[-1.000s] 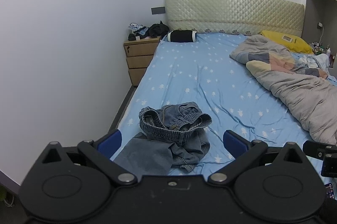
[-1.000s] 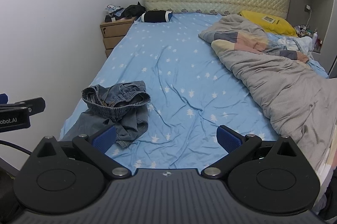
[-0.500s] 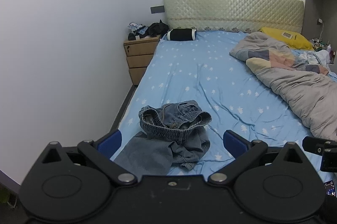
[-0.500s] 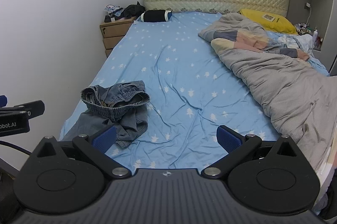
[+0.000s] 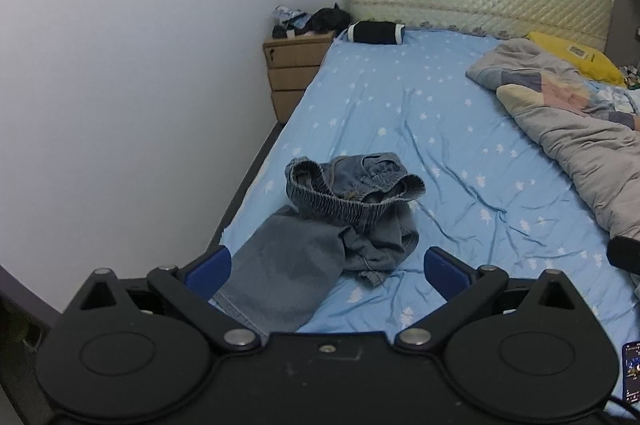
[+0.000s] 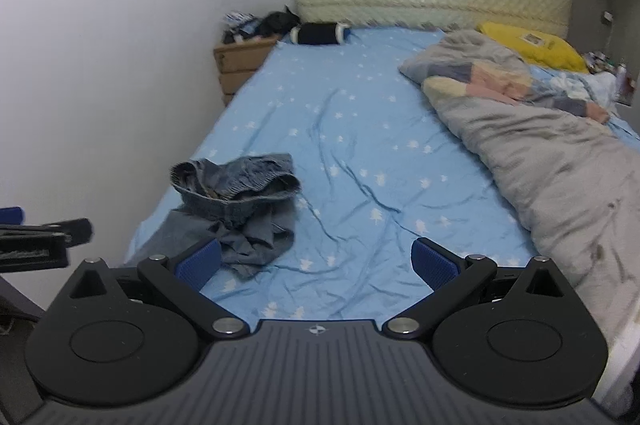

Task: Fold clothes

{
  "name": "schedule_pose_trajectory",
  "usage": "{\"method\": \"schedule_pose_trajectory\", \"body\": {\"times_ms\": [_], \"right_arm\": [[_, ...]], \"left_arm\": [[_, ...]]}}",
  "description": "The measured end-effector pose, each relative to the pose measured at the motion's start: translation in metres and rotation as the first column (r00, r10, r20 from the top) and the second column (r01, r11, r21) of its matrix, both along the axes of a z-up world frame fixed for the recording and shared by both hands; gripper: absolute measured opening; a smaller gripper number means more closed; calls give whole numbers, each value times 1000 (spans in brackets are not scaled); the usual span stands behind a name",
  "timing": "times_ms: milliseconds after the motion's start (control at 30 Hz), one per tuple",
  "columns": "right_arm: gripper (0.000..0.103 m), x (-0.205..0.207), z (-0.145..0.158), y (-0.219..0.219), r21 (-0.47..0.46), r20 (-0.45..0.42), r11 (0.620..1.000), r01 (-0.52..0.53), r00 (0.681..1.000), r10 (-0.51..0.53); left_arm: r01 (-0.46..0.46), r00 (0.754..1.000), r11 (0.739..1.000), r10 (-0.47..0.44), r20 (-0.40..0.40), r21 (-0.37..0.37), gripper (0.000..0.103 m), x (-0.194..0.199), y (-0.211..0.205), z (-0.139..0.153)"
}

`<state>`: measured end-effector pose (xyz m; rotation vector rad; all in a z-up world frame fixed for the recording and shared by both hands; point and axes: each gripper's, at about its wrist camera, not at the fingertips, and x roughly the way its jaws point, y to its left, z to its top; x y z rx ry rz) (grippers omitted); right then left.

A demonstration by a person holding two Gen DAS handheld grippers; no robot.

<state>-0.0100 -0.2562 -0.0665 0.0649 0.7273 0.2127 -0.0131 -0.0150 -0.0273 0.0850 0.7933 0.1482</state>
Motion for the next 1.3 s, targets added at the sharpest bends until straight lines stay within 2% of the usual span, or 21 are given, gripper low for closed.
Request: {"method": "schedule_pose_trajectory", "body": {"times_ms": [100, 367, 467, 600, 700, 767, 833, 933, 1033, 1133, 1300], "right_arm": [[102, 2, -2, 6, -12, 9, 999, -37, 999, 37], [102, 17, -2, 32, 51, 20, 999, -14, 1000, 13], [102, 28, -6, 40, 75, 3, 997, 1, 1000, -2], [102, 50, -7, 55, 32, 9, 999, -43, 999, 43], [98, 77, -16, 62, -2, -12, 996, -90, 996, 89], [97, 94, -22, 62, -10, -19, 993, -120, 993, 120], [97, 118, -33, 61, -24, -23, 988, -150, 988, 150], [97, 157, -52, 60, -39, -37, 979, -199, 979, 198], [96, 201, -83, 64, -52, -60, 961, -272, 961, 268], [86, 241, -114, 73, -54, -116, 947, -317, 944, 309], [86, 291, -163, 90, -65, -183, 924, -376, 915, 359]], "left_arm": [[4, 1000, 1000, -4, 1, -17, 103, 7, 8, -5], [98, 995, 995, -97, 19, -25, 103, 44, 40, -33], [95, 995, 995, -95, 19, -23, 103, 59, 54, -41], [88, 996, 996, -88, 13, -20, 103, 83, 72, -55], [55, 998, 999, -55, -10, -4, 103, 107, 79, -70], [12, 1000, 1000, -11, 13, -19, 103, 119, 84, -72], [-7, 999, 999, 8, 40, -46, 103, 133, 88, -73], [-49, 998, 999, 50, 49, -13, 103, 159, 89, -84], [-75, 992, 997, 73, 104, 11, 103, 185, 90, -106], [-78, 994, 996, 74, 78, 51, 102, 219, 89, -134], [-15, 999, 992, 21, -47, 125, 99, 260, 85, -180]]}}
